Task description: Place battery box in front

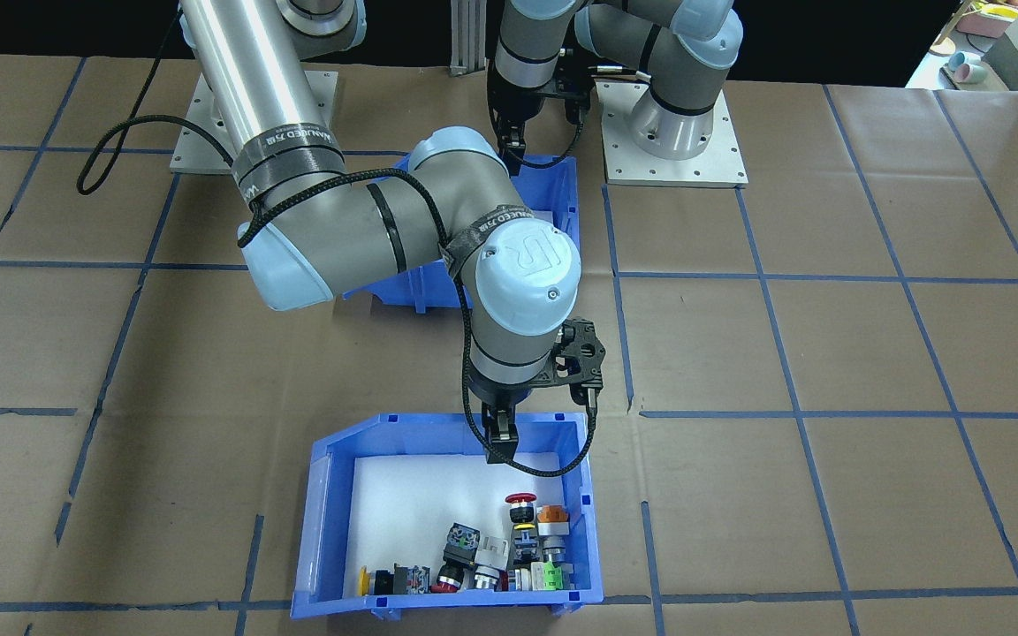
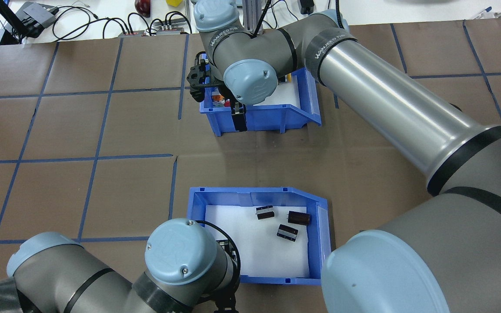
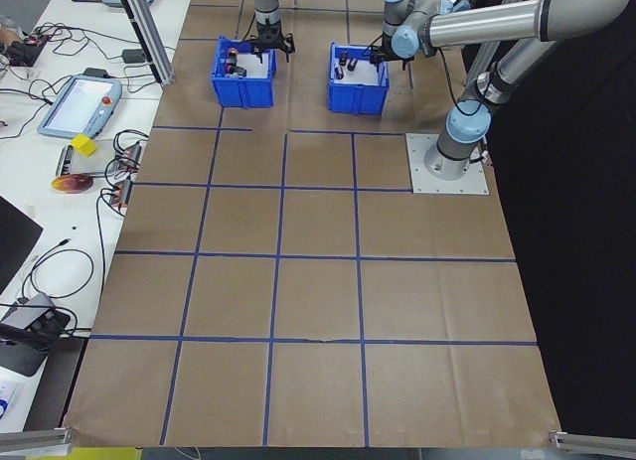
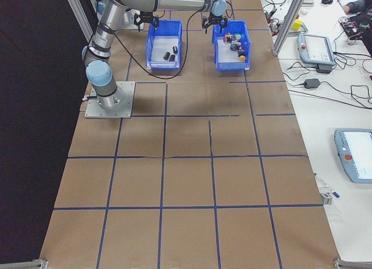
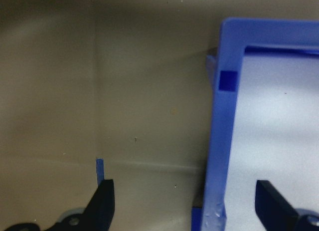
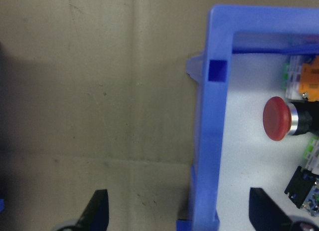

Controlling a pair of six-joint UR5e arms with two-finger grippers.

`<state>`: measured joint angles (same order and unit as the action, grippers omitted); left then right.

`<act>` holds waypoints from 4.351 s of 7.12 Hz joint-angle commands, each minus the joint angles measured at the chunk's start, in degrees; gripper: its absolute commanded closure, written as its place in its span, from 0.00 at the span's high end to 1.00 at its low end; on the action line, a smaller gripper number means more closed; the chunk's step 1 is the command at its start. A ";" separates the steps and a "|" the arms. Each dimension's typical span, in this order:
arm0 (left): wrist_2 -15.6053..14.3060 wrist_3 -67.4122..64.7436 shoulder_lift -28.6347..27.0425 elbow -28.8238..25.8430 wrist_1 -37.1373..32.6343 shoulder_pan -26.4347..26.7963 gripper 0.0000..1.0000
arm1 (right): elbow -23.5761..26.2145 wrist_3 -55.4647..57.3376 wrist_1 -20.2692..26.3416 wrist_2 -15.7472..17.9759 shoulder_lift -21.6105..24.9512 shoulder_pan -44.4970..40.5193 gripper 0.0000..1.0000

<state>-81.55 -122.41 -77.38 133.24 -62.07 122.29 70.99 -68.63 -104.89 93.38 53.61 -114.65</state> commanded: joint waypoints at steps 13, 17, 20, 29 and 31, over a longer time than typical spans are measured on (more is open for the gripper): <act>-1.15 5.06 4.85 -2.72 -0.66 -2.54 0.00 | 1.16 -1.14 -1.10 7.51 5.62 6.51 0.05; 4.72 21.21 7.35 -4.57 -6.14 -21.35 0.00 | 14.59 -17.19 -1.63 6.82 17.11 23.02 0.06; 9.83 28.36 0.52 -9.72 -5.34 -26.31 0.00 | 21.98 -28.98 -1.72 6.73 24.15 32.00 0.06; 18.07 27.40 -40.55 -45.16 3.62 -22.98 0.00 | 38.70 -40.09 -2.42 2.60 38.33 42.05 0.06; 20.20 27.23 -40.83 -44.65 3.63 -23.06 0.00 | 38.96 -39.83 -2.24 2.60 38.50 42.05 0.07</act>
<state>-62.45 -95.12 -117.72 88.45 -58.47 99.18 109.70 -108.56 -107.23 95.98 91.99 -72.64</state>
